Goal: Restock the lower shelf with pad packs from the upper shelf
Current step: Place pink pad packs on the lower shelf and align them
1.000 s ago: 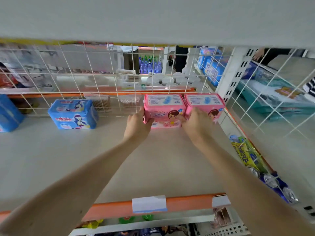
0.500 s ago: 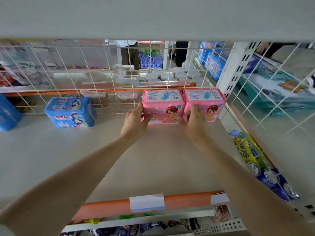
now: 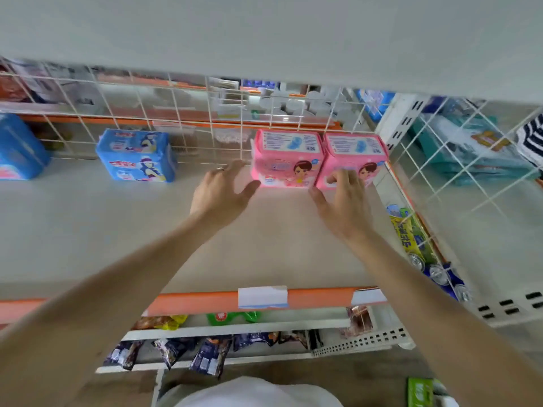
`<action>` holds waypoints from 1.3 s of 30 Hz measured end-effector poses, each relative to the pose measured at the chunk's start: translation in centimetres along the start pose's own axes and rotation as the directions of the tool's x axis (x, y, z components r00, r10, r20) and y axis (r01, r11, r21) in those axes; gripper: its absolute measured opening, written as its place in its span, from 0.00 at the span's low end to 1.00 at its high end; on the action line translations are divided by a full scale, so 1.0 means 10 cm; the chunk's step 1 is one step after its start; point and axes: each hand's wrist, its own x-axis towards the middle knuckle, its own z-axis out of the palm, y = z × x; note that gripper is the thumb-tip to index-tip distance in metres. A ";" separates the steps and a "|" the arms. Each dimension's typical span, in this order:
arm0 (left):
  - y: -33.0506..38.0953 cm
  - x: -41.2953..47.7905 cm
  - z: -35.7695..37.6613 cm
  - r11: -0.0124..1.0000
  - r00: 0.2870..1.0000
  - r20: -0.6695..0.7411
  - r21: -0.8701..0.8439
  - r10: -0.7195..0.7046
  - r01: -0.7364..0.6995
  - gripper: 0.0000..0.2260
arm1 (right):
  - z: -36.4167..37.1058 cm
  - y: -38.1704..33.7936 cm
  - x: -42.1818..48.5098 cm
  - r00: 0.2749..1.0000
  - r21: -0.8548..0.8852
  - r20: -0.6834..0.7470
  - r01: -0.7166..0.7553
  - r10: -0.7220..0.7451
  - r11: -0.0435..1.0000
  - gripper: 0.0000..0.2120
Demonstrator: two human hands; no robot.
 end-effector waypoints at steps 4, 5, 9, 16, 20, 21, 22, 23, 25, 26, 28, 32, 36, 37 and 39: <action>-0.02 -0.20 -0.18 0.975 0.983 -0.014 0.129 0.183 -0.180 0.20 | -0.04 -0.32 -0.18 0.988 -0.103 0.140 0.078 -0.063 0.992 0.30; -0.04 -0.24 -0.21 0.965 0.974 -0.019 0.142 0.224 -0.219 0.19 | -0.04 -0.37 -0.21 0.984 -0.103 0.170 0.077 -0.059 0.992 0.31; -0.25 -0.45 -0.44 0.922 0.938 -0.022 0.189 0.347 -0.337 0.23 | 0.00 -0.66 -0.43 0.979 -0.083 0.205 0.033 -0.015 0.996 0.34; -0.69 -0.58 -0.85 0.895 0.935 0.071 0.271 0.348 -0.354 0.32 | 0.16 -1.29 -0.67 0.991 -0.059 0.133 0.000 0.008 0.998 0.36; -0.91 -0.68 -0.95 0.880 0.915 0.136 0.250 0.381 -0.404 0.32 | 0.25 -1.64 -0.91 0.992 -0.062 0.114 -0.038 0.045 0.997 0.34; -0.96 -0.72 -0.97 0.879 0.909 0.143 0.236 0.390 -0.414 0.32 | 0.26 -1.72 -0.96 0.991 -0.061 0.121 -0.054 0.061 0.997 0.35; -1.01 -0.75 -0.98 0.878 0.904 0.144 0.221 0.402 -0.425 0.32 | 0.26 -1.78 -1.02 0.989 -0.065 0.125 -0.071 0.079 0.995 0.35; -1.06 -0.78 -0.99 0.876 0.899 0.142 0.204 0.415 -0.437 0.32 | 0.27 -1.84 -1.08 0.987 -0.078 0.129 -0.088 0.097 0.993 0.36; -1.12 -0.85 -1.01 0.874 0.887 0.135 0.159 0.441 -0.459 0.32 | 0.29 -1.94 -1.20 0.982 -0.103 0.133 -0.119 0.132 0.988 0.36; -1.14 -0.88 -1.01 0.876 0.884 0.134 0.134 0.448 -0.464 0.32 | 0.30 -1.98 -1.26 0.981 -0.109 0.131 -0.131 0.145 0.985 0.35; -1.15 -0.96 -1.01 0.881 0.884 0.139 0.102 0.447 -0.461 0.32 | 0.31 -2.06 -1.38 0.981 -0.124 0.122 -0.138 0.154 0.983 0.34; -1.14 -1.15 -1.09 0.877 0.880 0.112 0.093 0.462 -0.472 0.31 | 0.23 -2.18 -1.54 0.988 -0.149 0.112 -0.085 0.102 0.985 0.33; -1.04 -1.34 -1.25 0.872 0.882 0.070 0.132 0.467 -0.472 0.30 | 0.03 -2.25 -1.65 0.998 -0.124 0.059 -0.021 0.028 0.992 0.33; -1.00 -1.40 -1.29 0.872 0.883 0.058 0.139 0.465 -0.469 0.30 | -0.03 -2.25 -1.69 0.999 -0.116 0.046 -0.002 0.007 0.993 0.34; -0.88 -1.52 -1.35 0.875 0.888 0.046 0.157 0.457 -0.459 0.30 | -0.18 -2.24 -1.79 1.000 -0.094 0.021 0.018 -0.016 0.995 0.36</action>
